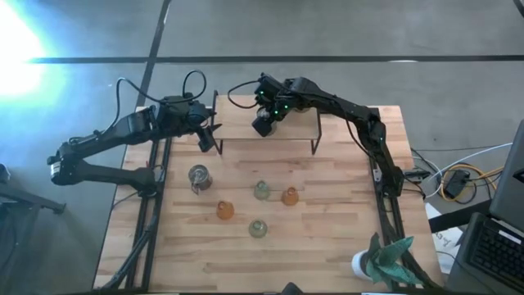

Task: Pick & Place candle stick holders
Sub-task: Put the silver scented candle on the shelf

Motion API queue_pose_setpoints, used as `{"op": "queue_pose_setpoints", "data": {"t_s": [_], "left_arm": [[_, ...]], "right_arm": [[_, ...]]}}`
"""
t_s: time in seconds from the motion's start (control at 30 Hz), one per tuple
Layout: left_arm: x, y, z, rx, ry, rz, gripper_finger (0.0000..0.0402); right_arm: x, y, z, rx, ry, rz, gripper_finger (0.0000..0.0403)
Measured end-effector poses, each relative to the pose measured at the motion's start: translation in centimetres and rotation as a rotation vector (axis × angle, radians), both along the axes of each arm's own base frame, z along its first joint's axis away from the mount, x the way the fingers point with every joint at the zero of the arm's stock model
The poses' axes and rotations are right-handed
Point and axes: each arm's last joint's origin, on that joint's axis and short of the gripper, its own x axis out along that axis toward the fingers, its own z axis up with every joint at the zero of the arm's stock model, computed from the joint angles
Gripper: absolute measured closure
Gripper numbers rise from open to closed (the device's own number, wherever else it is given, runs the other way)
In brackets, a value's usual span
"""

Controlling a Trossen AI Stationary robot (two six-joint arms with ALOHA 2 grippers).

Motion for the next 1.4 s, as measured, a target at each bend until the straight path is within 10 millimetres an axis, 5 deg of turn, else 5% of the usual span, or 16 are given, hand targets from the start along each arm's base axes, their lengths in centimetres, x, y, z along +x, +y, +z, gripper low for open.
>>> {"op": "queue_pose_setpoints", "data": {"t_s": [0.93,1.17,1.4], "left_arm": [[0.0,0.0,0.0,0.000,0.000,0.000,0.0200],[0.0,0.0,0.0,0.000,0.000,0.000,0.0200],[0.0,0.0,-0.1,-0.001,0.004,0.000,0.0200]], "right_arm": [[-2.0,1.3,6.0,-0.128,-0.116,-0.014,0.0003],[-4.2,4.1,10.2,-0.239,-0.191,-0.034,0.0003],[-6.3,9.5,13.0,-0.472,-0.146,-0.123,0.0003]]}}
